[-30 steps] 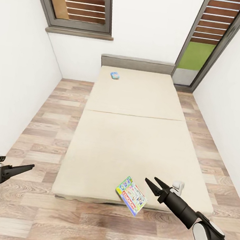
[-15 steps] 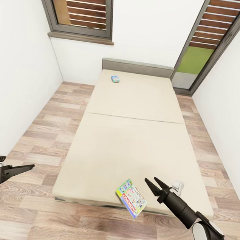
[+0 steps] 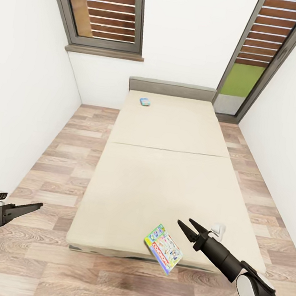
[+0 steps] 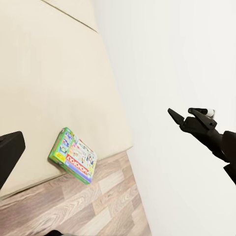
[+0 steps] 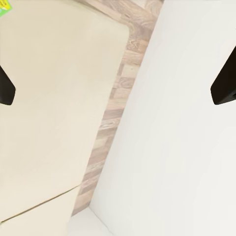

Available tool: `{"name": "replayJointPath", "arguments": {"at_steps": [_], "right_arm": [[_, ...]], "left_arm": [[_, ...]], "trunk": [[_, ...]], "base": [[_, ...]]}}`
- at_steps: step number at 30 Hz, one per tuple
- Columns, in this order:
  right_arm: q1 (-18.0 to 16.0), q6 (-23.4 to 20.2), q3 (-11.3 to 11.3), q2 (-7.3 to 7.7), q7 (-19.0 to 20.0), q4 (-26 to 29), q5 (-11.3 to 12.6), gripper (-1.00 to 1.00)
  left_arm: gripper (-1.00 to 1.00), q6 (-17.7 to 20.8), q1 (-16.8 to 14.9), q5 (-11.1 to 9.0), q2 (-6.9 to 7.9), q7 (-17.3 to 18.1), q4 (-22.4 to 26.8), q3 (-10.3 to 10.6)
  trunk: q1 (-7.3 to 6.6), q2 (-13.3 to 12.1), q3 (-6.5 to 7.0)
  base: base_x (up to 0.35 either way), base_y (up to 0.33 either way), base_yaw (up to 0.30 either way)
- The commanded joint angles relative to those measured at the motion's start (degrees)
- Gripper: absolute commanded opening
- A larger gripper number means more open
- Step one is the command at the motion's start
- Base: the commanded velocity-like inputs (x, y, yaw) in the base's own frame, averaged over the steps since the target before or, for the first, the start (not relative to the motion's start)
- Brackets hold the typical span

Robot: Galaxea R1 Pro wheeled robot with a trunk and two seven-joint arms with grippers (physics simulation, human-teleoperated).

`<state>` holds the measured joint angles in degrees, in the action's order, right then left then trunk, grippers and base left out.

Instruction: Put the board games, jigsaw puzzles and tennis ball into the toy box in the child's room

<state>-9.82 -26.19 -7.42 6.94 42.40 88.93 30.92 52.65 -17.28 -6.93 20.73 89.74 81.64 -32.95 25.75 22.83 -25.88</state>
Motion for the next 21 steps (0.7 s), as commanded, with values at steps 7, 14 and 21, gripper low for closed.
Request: {"name": "replayJointPath", "arguments": {"at_steps": [7, 14, 21], "right_arm": [[0.0, -0.5, 0.0, 0.0, 0.1, 0.0, 0.1, 1.0], [0.0, -0.4, 0.0, 0.0, 0.1, 0.0, -2.6, 1.0], [0.0, -0.4, 0.0, 0.0, 0.1, 0.0, -3.8, 1.0]], "left_arm": [[1.0, 0.6, 0.0, 0.1, 0.01, 0.3, 0.0, 0.0], [1.0, 0.6, 0.0, 0.1, 0.01, 0.3, 0.0, 0.0], [1.0, 0.6, 0.0, 0.1, 0.01, 0.3, 0.0, 0.0]], "trunk": [[0.03, 0.1, 0.59], [0.03, 0.1, 1.26], [0.03, 0.1, 1.93]], "base": [[0.0, 0.0, 0.072], [0.0, 0.0, 0.074], [0.0, 0.0, 0.076]]}}
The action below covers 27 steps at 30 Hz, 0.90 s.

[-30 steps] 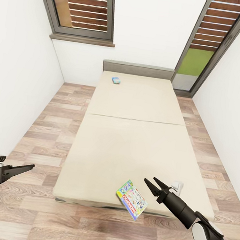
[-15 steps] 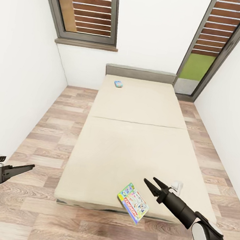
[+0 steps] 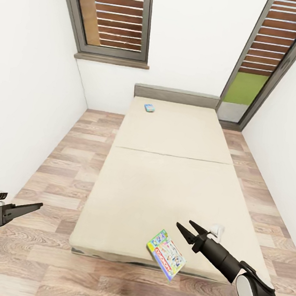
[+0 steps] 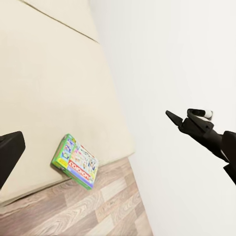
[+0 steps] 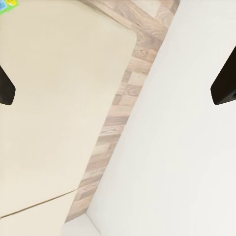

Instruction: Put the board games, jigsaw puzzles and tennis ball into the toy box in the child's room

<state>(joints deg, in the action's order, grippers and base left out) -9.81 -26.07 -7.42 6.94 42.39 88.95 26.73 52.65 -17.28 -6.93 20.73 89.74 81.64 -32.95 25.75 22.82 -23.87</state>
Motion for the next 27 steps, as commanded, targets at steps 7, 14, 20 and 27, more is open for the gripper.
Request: {"name": "replayJointPath", "arguments": {"at_steps": [7, 14, 20, 27], "right_arm": [[0.0, -0.5, -0.1, 0.0, 0.1, 0.0, 0.3, 1.0], [0.0, -0.5, -0.1, 0.0, 0.1, 0.0, 0.3, 1.0], [0.0, -0.5, -0.1, 0.0, 0.1, 0.0, 0.3, 1.0], [0.0, -0.5, -0.1, 0.0, 0.1, 0.0, 0.3, 1.0]], "left_arm": [[1.0, 0.6, 0.0, 0.1, 0.01, 0.3, 0.0, 0.0], [1.0, 0.6, 0.0, 0.1, 0.01, 0.3, 0.0, 0.0], [1.0, 0.6, 0.0, 0.1, 0.01, 0.3, 0.0, 0.0], [1.0, 0.6, 0.0, 0.1, 0.01, 0.3, 0.0, 0.0]], "trunk": [[0.03, 0.1, 0.58], [0.03, 0.1, 1.25], [0.03, 0.1, 1.83], [0.03, 0.1, 2.49]], "base": [[0.0, 0.0, 0.078], [0.0, 0.0, 0.011], [0.0, 0.0, -0.086], [0.0, 0.0, -0.118]]}}
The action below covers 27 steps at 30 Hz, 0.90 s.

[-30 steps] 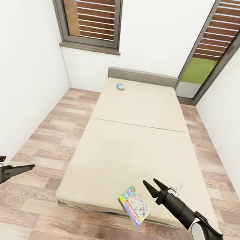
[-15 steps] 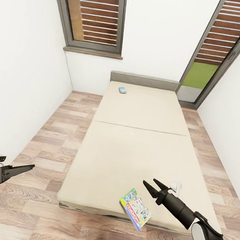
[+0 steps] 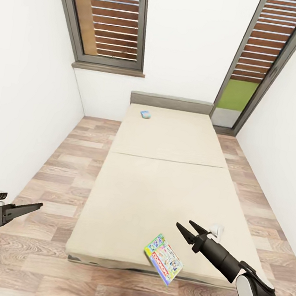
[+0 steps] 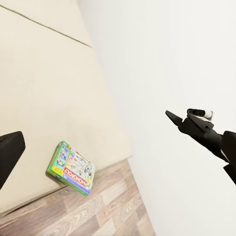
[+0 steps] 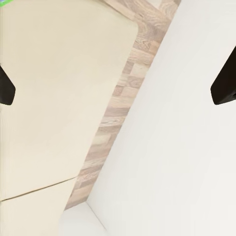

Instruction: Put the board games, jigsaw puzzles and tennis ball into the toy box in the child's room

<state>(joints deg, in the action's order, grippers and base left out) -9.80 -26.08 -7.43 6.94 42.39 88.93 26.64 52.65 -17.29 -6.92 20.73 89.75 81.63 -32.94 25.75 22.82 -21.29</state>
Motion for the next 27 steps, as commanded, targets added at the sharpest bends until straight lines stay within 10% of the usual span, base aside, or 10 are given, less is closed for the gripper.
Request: {"name": "replayJointPath", "arguments": {"at_steps": [1, 27], "right_arm": [[0.0, -0.5, 0.0, 0.0, 0.1, 0.0, 0.4, 1.0], [0.0, 1.4, 0.9, 0.0, 0.1, 0.1, 0.4, 1.0]], "left_arm": [[1.0, 0.6, 0.0, 0.1, 0.01, 0.3, 0.0, 0.0], [1.0, 0.6, 0.0, 0.1, 0.02, 0.3, 0.0, 0.0]], "trunk": [[0.03, 0.1, 0.01], [0.03, 0.1, 2.49]], "base": [[0.0, 0.0, -0.123], [0.0, 0.0, -0.028]]}}
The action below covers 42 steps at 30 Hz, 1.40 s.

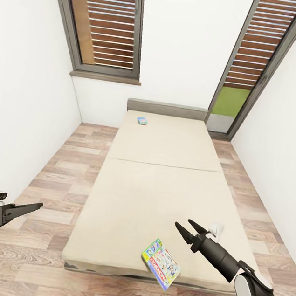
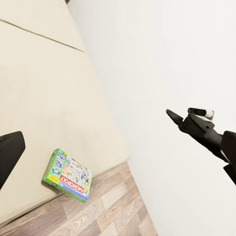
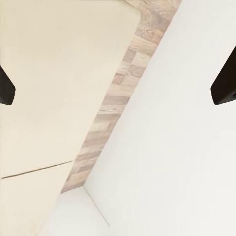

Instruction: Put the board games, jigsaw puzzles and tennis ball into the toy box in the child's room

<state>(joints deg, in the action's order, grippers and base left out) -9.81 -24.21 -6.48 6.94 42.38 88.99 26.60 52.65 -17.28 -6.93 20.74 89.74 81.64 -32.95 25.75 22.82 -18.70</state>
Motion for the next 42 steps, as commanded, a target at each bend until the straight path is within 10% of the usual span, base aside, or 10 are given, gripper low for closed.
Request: {"name": "replayJointPath", "arguments": {"at_steps": [1, 25, 42], "right_arm": [[0.0, -0.3, 0.0, 0.0, 0.1, 0.0, 0.5, 1.0], [0.0, 0.5, 1.0, 0.0, -0.3, -0.3, 0.5, 1.0], [-0.3, -1.8, 1.0, 0.05, -24.8, -2.2, 1.4, 1.0]], "left_arm": [[1.0, 0.6, 0.0, 0.1, 0.01, 0.3, 0.0, 0.0], [1.0, 0.6, 0.0, 0.2, 0.01, 0.3, -0.2, 0.0], [1.0, 0.5, 0.0, 2.3, -0.08, -3.8, -0.8, 0.7]], "trunk": [[0.03, 0.1, 0.0], [0.03, 0.1, 2.29], [0.03, 0.1, 3.92]], "base": [[0.0, 0.0, 0.0], [0.0, 0.0, 0.0], [0.0, 0.0, 0.0]]}}
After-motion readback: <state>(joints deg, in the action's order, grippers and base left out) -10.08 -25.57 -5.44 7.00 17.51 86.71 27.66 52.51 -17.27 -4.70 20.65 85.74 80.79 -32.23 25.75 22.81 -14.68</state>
